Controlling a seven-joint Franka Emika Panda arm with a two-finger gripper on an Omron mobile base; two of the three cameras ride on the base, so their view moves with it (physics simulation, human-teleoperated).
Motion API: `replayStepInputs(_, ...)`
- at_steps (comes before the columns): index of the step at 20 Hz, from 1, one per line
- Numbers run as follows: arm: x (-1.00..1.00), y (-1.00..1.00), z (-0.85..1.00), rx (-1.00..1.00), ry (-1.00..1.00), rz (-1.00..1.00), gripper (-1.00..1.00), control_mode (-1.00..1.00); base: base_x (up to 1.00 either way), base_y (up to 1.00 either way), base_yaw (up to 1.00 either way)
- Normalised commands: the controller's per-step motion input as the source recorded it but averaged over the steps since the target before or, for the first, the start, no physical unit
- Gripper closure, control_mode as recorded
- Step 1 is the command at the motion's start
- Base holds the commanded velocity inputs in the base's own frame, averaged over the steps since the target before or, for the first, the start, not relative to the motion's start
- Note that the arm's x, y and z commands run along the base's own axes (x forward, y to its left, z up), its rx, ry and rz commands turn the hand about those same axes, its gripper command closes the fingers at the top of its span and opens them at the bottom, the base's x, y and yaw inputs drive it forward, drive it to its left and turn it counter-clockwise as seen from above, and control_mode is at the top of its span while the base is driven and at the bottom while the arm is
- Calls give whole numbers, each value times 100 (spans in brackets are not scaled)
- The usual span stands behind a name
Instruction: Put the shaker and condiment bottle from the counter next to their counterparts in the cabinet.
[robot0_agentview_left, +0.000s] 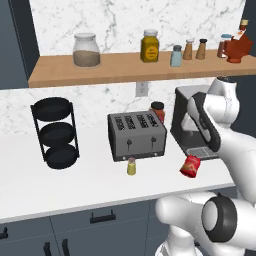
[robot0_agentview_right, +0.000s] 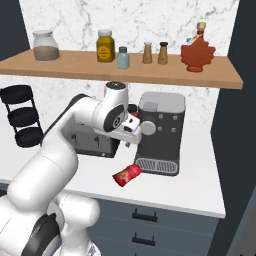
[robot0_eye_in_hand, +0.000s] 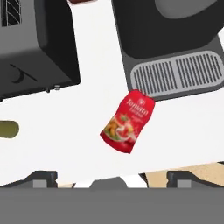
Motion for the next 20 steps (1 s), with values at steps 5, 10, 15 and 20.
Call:
replayStepInputs(5, 10, -13, -31, 0, 0, -21, -100, -100, 0, 0, 0)
replayStepInputs(10, 12, -21, -40, 0, 0, -20, -100, -100, 0, 0, 0)
replayStepInputs(15, 11, -2, -52, 0, 0, -11, -100, -100, 0, 0, 0)
replayStepInputs(20, 6, -5, -44, 0, 0, -9, -100, -100, 0, 0, 0)
